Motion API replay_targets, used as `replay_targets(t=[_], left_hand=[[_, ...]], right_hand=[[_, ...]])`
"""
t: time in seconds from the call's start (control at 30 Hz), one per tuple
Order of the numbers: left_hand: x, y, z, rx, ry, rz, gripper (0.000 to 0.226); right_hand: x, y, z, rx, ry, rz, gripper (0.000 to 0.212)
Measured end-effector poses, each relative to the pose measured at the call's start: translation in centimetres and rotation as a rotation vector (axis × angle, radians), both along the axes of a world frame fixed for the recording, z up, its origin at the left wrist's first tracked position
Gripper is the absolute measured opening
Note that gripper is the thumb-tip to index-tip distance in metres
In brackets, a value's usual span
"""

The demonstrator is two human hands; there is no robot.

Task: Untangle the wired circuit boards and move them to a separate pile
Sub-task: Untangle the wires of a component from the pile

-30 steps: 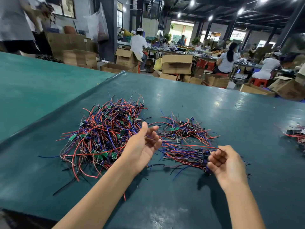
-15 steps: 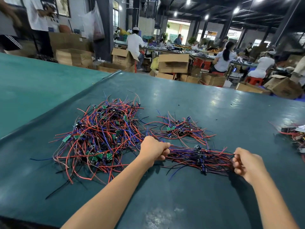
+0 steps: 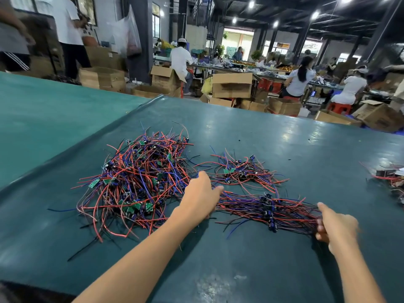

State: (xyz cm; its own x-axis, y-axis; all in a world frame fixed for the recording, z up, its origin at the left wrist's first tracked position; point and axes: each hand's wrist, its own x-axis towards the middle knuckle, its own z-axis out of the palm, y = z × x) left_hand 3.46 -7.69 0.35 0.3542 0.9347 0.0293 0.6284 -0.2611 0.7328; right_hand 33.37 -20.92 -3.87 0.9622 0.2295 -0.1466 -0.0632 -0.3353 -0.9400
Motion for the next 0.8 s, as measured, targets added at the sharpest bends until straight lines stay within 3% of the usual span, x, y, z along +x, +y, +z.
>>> replay_targets(t=[0.1, 0.2, 0.27, 0.33, 0.4, 0.47, 0.6, 0.73, 0.8], left_hand=[[-2.9, 0.5, 1.7, 0.064, -0.239, 0.053, 0.021], [-7.1, 2.2, 3.6, 0.183, -0.393, 0.166, 0.008], [-9.8, 3.6, 4.3, 0.369, -0.245, 0.227, 0.010], [-11.9, 4.9, 3.9, 0.442, 0.091, 0.155, 0.015], [-13.1, 5.6, 2.6, 0.338, 0.464, 0.030, 0.021], [-13.6, 5.8, 0.9, 0.260, 0.654, -0.044, 0.029], [-13.1, 6.7, -1.2, 0.257, 0.690, 0.012, 0.038], [-12.4, 7.2, -1.3, 0.158, 0.478, 0.155, 0.057], [-12.2, 7.7, -1.1, 0.144, 0.467, 0.185, 0.056]], right_hand=[[-1.9, -0.6, -0.5, -0.114, -0.353, -0.116, 0.049], [-4.8, -1.0, -0.6, -0.016, -0.706, -0.102, 0.046], [-7.1, -0.9, -0.6, 0.028, -0.941, -0.004, 0.040], [-9.5, -0.6, -1.1, 0.076, -1.145, 0.127, 0.040], [-11.5, -0.4, -1.6, 0.116, -1.336, 0.320, 0.042], [-12.4, -0.2, -2.0, 0.130, -1.507, 0.514, 0.043], [-12.7, 0.2, -1.9, 0.134, -1.468, 0.672, 0.042], [-12.6, -0.1, -1.9, 0.110, -1.382, 0.701, 0.043], [-12.4, -0.3, -1.8, 0.116, -1.328, 0.670, 0.044]])
